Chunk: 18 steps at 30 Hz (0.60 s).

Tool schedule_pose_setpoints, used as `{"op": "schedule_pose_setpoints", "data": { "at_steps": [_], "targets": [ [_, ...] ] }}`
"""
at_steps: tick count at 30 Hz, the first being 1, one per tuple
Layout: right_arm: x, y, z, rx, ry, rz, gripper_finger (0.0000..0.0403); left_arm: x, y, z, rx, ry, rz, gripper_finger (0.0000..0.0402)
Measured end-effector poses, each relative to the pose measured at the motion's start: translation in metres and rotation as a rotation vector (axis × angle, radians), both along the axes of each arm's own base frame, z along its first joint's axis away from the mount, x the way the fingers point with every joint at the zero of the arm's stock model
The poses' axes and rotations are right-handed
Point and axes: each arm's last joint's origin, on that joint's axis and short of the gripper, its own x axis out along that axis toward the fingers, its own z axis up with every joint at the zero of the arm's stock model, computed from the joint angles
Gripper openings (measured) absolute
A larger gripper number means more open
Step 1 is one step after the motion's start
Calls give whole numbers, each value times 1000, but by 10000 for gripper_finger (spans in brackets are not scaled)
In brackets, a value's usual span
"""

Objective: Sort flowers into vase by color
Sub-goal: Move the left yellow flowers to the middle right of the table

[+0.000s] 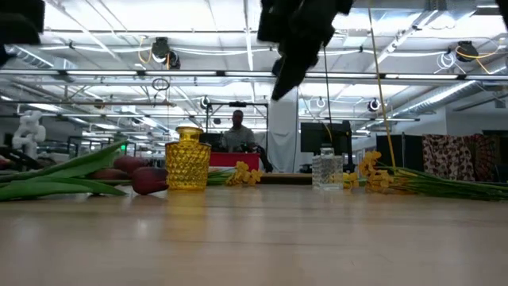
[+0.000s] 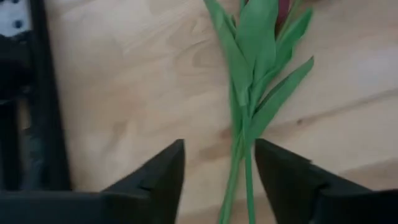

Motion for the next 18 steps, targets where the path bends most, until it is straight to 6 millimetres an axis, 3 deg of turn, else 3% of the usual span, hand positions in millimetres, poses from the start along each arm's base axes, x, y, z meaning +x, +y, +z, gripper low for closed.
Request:
{"op": "schedule_pose_setpoints", "data": {
  "at_steps": [4,7,11,18],
  "targets": [
    [-23,34,17,8,-63,14,171,0,2,33,27,-60,-25,246],
    [-47,60,14,61,-138,12,171,6,14,58,103,-158,-91,247],
    [-80,88,-10,162,-250,-11,171,19,59,82,203,-212,-155,228],
    [-120,122,-68,287,-352,-95,171,42,147,110,332,-31,-235,172]
  ]
}}
